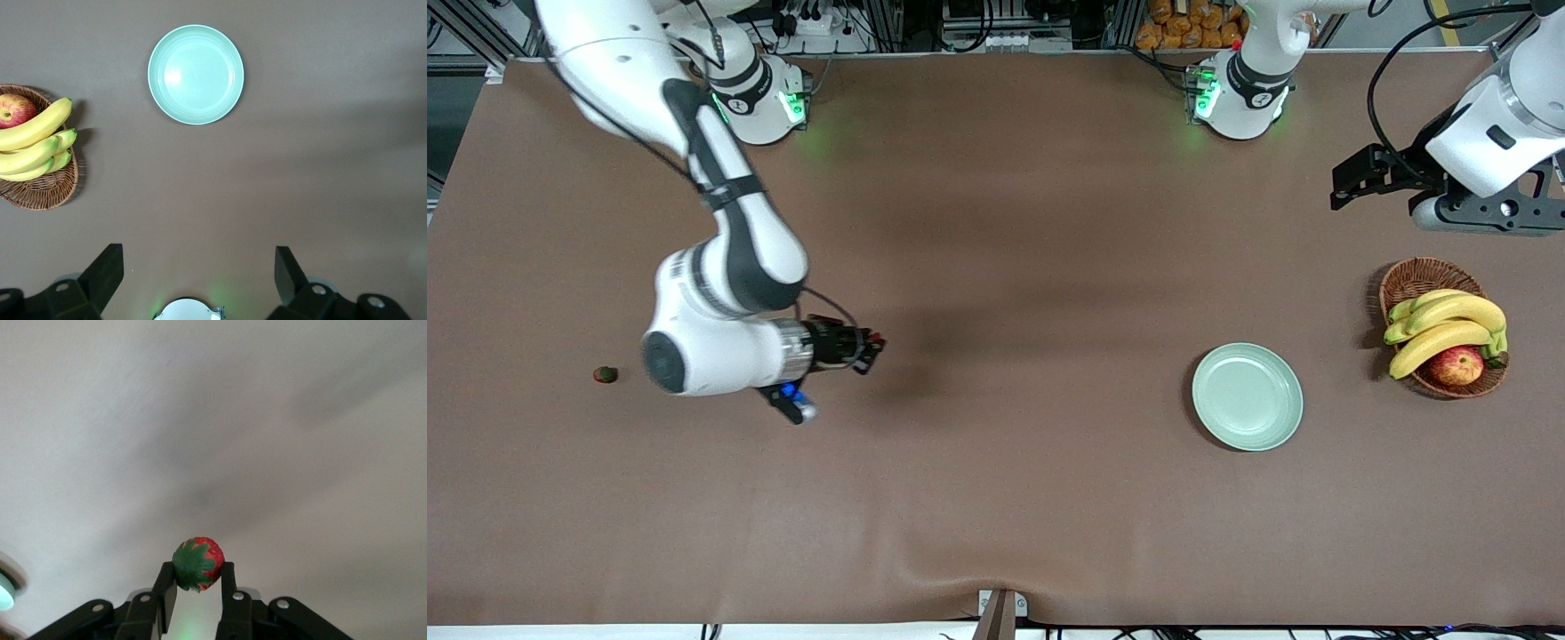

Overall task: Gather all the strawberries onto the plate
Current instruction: 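Carry the strawberry to mid-table and release it with the right gripper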

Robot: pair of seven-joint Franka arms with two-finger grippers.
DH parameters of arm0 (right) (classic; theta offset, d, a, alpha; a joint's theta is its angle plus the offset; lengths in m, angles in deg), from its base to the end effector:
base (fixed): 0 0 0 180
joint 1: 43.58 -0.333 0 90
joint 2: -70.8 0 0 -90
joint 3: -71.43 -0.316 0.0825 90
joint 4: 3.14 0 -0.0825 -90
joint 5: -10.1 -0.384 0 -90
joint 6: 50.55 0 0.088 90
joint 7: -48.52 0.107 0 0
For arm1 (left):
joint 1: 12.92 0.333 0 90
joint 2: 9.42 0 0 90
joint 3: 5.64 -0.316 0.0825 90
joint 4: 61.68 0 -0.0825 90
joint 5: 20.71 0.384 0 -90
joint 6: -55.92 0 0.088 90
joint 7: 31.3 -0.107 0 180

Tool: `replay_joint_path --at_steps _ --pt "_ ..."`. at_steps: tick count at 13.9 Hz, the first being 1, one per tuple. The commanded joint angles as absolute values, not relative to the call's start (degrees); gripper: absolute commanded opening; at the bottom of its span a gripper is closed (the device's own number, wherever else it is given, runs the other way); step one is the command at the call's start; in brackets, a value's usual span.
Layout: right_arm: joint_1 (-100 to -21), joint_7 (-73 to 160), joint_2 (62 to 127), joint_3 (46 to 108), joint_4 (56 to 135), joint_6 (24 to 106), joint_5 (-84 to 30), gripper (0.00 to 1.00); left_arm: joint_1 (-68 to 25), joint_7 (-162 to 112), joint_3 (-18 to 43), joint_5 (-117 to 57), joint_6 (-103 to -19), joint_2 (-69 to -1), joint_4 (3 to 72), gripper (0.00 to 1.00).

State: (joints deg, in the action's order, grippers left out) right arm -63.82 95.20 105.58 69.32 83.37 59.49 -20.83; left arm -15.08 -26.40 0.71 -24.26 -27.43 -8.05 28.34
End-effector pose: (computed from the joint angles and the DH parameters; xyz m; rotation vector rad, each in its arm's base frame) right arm 0.6258 0.2922 0.3040 -2.6100 0.9077 0.6313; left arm 0.5276 -0.0870 0.6279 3.0881 -0.1038 -0.1529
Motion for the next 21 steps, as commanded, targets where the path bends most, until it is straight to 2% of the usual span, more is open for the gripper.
replay_joint_path --at_steps 1,7,12,13,14,15,21 --pt "-70.72 103.34 108.23 70.02 83.08 66.92 -22.59 0.0 -15.3 -25.93 0.69 -24.4 -26.78 -8.54 27.01 1.0" --pt "-81.01 112.75 114.2 70.02 83.08 81.61 -25.22 0.0 -15.3 -25.93 0.69 -24.4 -26.78 -8.54 27.01 1.0" --pt "-85.06 116.89 117.29 70.02 83.08 87.34 -25.76 0.0 -15.21 -25.93 0.69 -24.4 -26.78 -8.54 27.01 1.0" --pt "-85.94 117.68 117.55 70.02 83.08 88.3 -26.72 0.09 -15.3 -25.85 0.69 -24.4 -26.78 -8.54 27.01 1.0" --pt "-86.12 118.47 117.55 70.02 83.08 88.31 -27.07 0.61 -15.21 -25.93 0.69 -24.4 -26.78 -8.54 27.01 1.0" --pt "-86.04 119.0 117.55 70.02 82.99 88.05 -27.08 1.0 -15.3 -25.93 0.69 -24.4 -26.78 -8.54 27.01 1.0" --pt "-81.22 118.48 114.14 70.81 80.88 81.31 -26.11 1.0 -15.3 -25.85 0.69 -24.4 -26.78 -8.54 27.01 1.0"
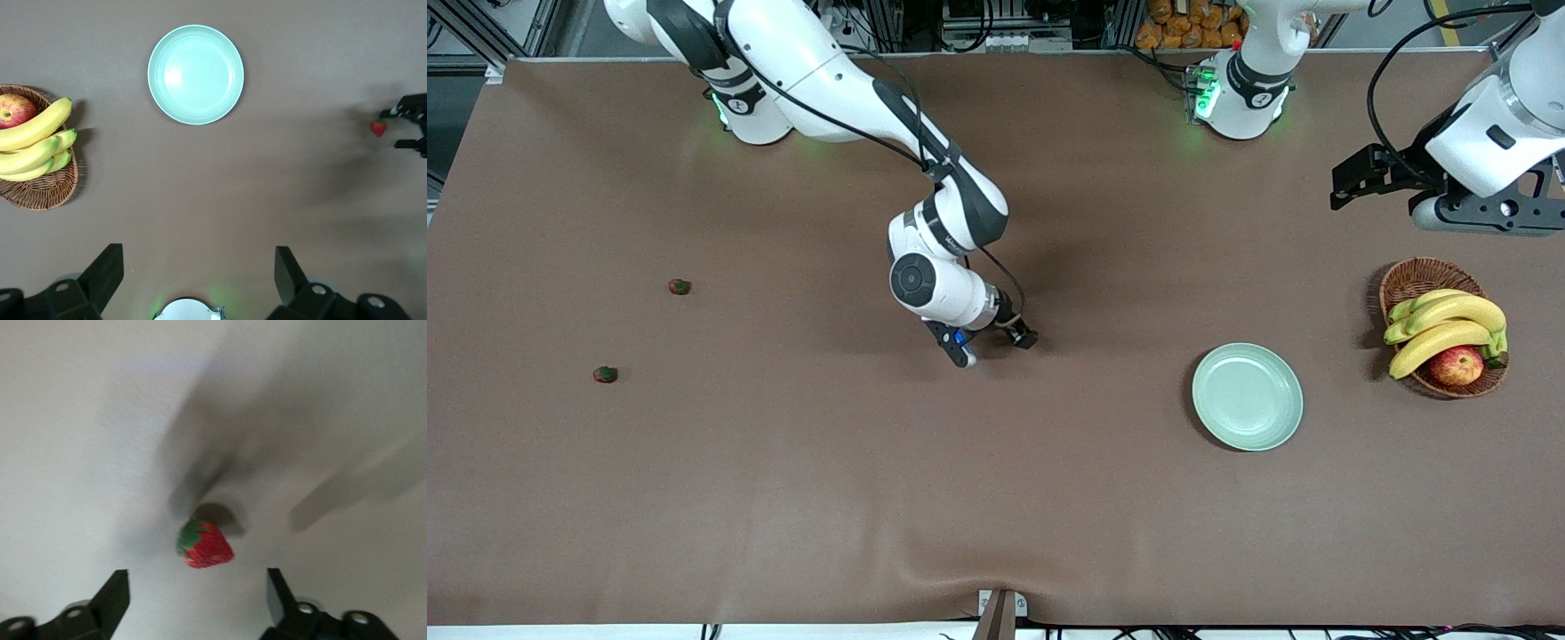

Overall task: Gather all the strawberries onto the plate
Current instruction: 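Carry the strawberry to mid-table and release it with the right gripper, then move the right gripper back to the second strawberry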

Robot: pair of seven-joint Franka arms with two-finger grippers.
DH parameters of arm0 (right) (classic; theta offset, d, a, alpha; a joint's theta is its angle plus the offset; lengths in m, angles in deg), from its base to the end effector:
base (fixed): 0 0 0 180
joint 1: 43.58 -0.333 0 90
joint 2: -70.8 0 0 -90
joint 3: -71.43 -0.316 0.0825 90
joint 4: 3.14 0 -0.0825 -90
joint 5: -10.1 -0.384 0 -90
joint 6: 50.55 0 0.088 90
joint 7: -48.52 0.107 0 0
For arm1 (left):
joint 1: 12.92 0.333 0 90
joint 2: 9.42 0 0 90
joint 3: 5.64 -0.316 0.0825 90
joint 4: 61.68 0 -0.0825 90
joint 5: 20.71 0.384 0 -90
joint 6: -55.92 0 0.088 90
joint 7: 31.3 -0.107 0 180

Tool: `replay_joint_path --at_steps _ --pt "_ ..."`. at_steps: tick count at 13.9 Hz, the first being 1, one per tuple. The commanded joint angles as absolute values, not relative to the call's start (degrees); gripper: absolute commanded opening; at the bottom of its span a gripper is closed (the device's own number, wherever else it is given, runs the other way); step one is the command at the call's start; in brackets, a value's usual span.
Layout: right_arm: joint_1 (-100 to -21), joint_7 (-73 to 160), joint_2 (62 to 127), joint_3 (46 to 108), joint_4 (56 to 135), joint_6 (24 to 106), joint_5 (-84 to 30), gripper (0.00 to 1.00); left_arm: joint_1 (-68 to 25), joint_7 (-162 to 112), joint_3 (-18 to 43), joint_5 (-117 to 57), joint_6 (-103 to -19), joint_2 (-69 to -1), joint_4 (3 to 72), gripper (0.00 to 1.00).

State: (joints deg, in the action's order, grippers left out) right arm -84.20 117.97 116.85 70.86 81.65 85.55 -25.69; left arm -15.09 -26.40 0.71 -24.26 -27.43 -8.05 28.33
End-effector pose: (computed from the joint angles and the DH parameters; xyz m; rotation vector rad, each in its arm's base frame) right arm 0.5446 0.4832 0.2073 -2.4761 1.2493 0.4603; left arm 0.5276 -0.0871 0.6279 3.0881 -0.1040 -0.1527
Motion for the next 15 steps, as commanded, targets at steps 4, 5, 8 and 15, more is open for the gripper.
replay_joint_path --at_steps 4,5,8,15 --pt "-74.54 117.25 111.93 73.45 75.62 68.39 -24.53 1.0 -15.3 -25.93 0.69 -24.4 -26.78 -8.54 27.01 1.0" --pt "-72.17 115.77 111.32 73.45 75.0 66.8 -24.44 1.0 -15.3 -25.85 0.69 -24.4 -26.78 -8.54 27.01 1.0" --pt "-65.06 103.76 109.21 73.71 74.99 58.9 -21.82 1.0 -15.3 -25.85 0.69 -24.4 -26.78 -8.54 27.01 1.0" --pt "-50.11 72.99 105.61 73.72 75.43 45.08 -0.74 1.0 -15.3 -25.85 0.69 -24.49 -26.78 -8.54 27.01 1.0"
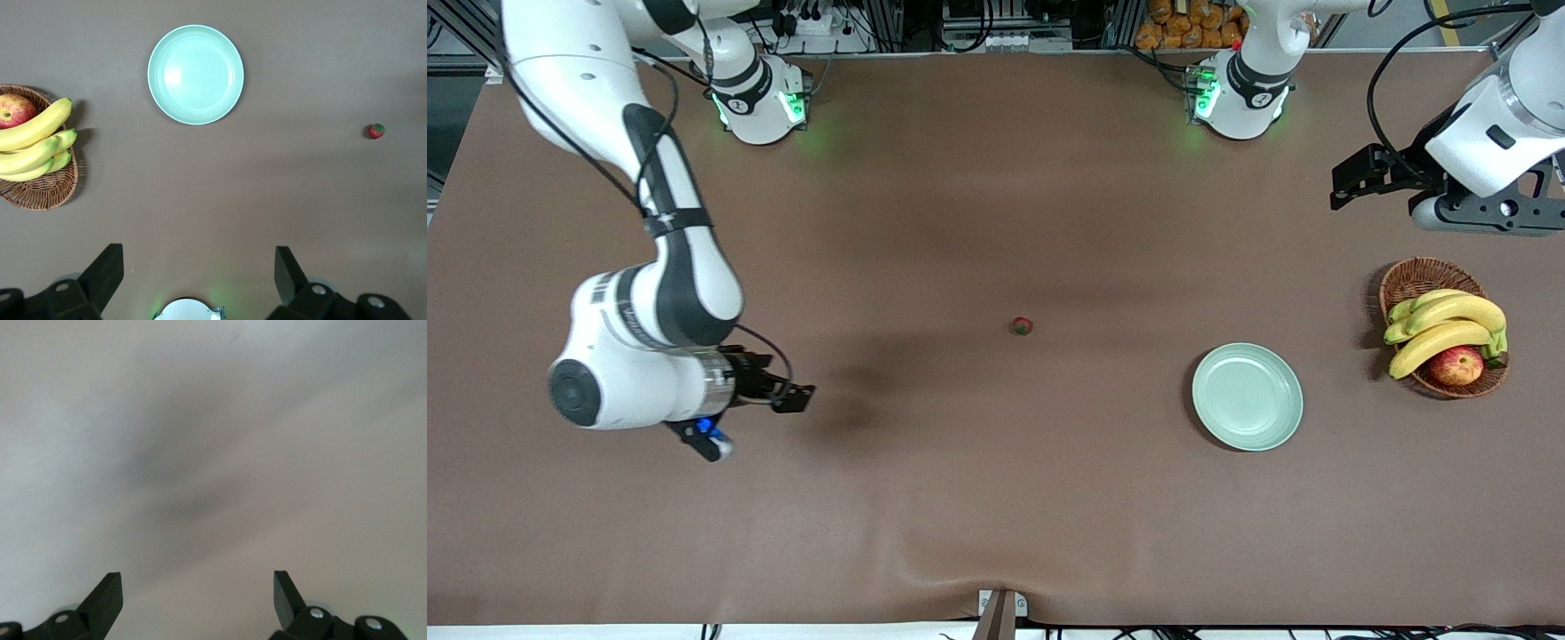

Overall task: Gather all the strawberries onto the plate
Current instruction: 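Move the right gripper back to the second strawberry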

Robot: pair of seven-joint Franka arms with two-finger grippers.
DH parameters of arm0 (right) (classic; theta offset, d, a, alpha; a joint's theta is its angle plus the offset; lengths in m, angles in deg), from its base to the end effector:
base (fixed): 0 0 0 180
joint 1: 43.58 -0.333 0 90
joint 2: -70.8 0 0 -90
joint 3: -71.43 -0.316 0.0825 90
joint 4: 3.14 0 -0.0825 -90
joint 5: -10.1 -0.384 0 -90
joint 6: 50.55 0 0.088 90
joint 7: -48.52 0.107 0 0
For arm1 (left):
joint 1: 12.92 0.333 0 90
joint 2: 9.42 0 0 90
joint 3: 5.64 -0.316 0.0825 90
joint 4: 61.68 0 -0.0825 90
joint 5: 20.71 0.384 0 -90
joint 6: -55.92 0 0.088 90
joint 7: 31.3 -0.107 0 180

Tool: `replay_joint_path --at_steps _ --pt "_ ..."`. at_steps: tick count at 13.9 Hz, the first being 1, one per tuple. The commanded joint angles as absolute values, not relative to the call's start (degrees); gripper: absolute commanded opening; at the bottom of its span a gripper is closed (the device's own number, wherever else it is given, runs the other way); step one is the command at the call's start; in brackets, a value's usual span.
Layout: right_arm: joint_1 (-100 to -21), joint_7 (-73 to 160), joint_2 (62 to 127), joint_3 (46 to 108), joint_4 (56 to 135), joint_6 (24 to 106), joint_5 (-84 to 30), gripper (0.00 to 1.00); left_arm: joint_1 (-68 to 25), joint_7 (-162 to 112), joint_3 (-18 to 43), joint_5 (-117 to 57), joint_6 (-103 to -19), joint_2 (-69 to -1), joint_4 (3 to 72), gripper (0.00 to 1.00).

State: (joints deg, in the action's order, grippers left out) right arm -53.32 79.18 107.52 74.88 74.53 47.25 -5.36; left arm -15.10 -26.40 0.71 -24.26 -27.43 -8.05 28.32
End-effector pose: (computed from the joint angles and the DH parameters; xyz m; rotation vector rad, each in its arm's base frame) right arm 0.6859 0.1090 0.3287 -2.8870 0.7285 0.5154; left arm 0.5276 -0.0872 0.6280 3.0881 -0.1043 -0.1524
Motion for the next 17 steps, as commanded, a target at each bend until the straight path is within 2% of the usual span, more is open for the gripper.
replay_joint_path --at_steps 1,8,13,15,17 --pt "-48.44 67.99 105.43 73.71 75.43 44.37 1.2 1.0 -15.3 -25.85 0.69 -24.49 -26.7 -8.54 27.01 1.0" --pt "-36.31 41.17 106.21 73.71 76.75 45.76 13.52 1.0 -15.3 -25.76 0.69 -24.49 -26.7 -8.54 27.01 1.0" --pt "-29.18 29.02 106.3 73.71 89.91 65.95 13.7 1.0 -15.3 -25.67 0.69 -24.49 -26.69 -8.54 27.01 1.0" --pt "-28.65 28.31 106.39 73.8 92.82 70.02 13.79 1.0 -15.39 -25.85 0.78 -24.49 -26.78 -8.72 27.01 1.0" --pt "-27.86 23.93 107.09 73.72 92.92 70.47 13.88 1.0 -15.65 -26.02 0.87 -24.92 -26.78 -13.09 27.01 1.0"
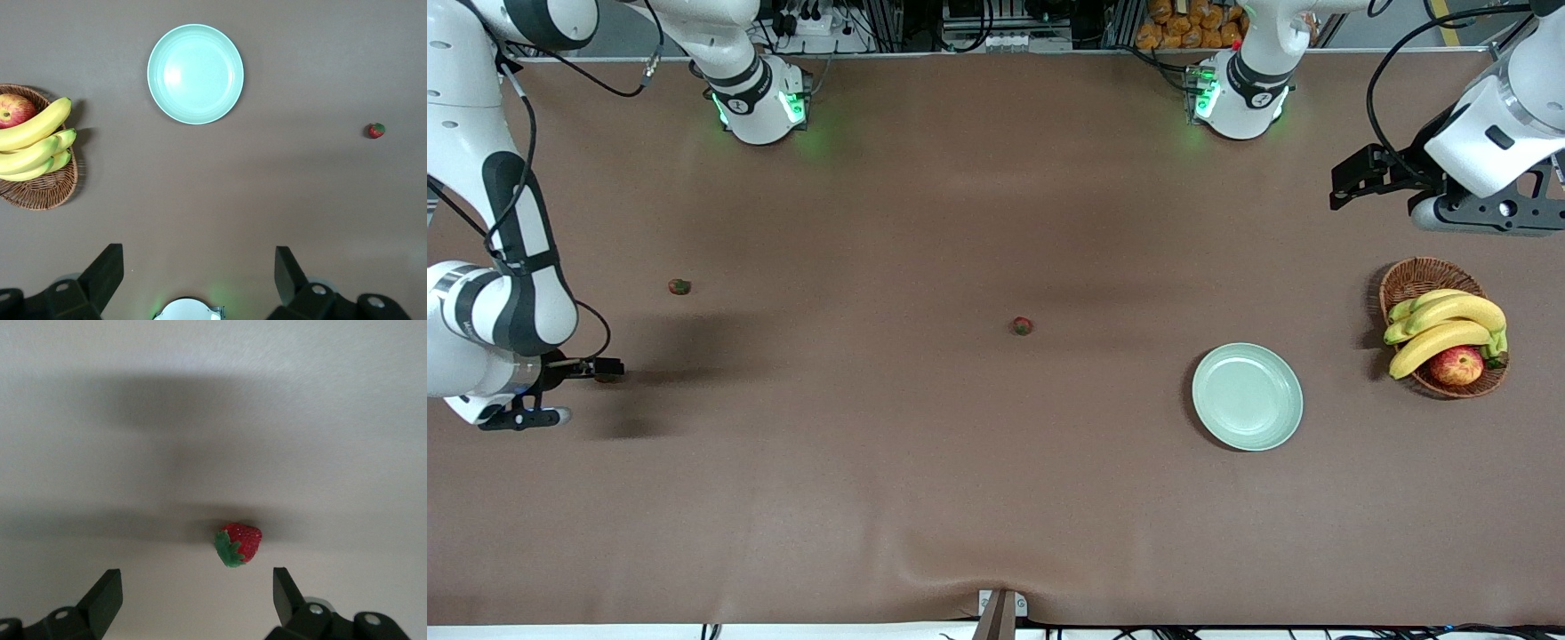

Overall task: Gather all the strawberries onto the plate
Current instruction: 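Move the right gripper back to the second strawberry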

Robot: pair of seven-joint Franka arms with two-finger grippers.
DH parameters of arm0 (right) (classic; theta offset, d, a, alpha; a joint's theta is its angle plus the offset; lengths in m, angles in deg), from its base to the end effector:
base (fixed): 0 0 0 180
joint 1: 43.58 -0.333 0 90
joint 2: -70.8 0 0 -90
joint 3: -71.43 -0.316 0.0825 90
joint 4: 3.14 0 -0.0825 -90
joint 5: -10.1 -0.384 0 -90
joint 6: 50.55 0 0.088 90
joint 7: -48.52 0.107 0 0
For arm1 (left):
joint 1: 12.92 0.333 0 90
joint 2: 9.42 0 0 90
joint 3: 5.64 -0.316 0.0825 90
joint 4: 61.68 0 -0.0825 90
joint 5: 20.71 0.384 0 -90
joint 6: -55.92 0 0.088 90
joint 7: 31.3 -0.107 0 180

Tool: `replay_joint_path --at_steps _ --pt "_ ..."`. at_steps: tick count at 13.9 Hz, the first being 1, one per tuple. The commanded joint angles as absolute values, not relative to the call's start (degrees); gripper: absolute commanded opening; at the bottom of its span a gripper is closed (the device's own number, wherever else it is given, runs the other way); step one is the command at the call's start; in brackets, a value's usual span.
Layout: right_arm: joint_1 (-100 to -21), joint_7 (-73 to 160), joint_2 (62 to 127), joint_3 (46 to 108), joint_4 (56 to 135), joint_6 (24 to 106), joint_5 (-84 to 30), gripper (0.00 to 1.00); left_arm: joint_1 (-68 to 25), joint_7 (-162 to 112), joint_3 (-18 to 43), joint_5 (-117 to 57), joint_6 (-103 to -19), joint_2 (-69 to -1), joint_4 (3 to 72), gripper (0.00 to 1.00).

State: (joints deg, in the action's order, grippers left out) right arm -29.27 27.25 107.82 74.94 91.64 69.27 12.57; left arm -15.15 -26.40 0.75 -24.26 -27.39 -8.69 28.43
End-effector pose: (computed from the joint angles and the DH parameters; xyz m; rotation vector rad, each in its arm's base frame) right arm 0.6302 -0.2007 0.2190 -3.1183 -0.1467 0.3458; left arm 0.5305 -0.0881 0.6211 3.0874 -0.1062 -0.1738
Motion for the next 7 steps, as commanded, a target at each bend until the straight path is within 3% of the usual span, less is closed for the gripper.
replay_joint_path --at_steps 1,7 --pt "-26.98 23.21 107.36 73.71 92.92 71.25 13.88 1.0 -16.17 -25.94 1.04 -25.27 -26.78 -15.81 26.92 1.0" --pt "-26.01 18.11 109.03 73.8 93.62 75.03 13.88 0.83 -17.93 -24.62 1.31 -34.84 -30.19 -29.71 20.86 1.0"
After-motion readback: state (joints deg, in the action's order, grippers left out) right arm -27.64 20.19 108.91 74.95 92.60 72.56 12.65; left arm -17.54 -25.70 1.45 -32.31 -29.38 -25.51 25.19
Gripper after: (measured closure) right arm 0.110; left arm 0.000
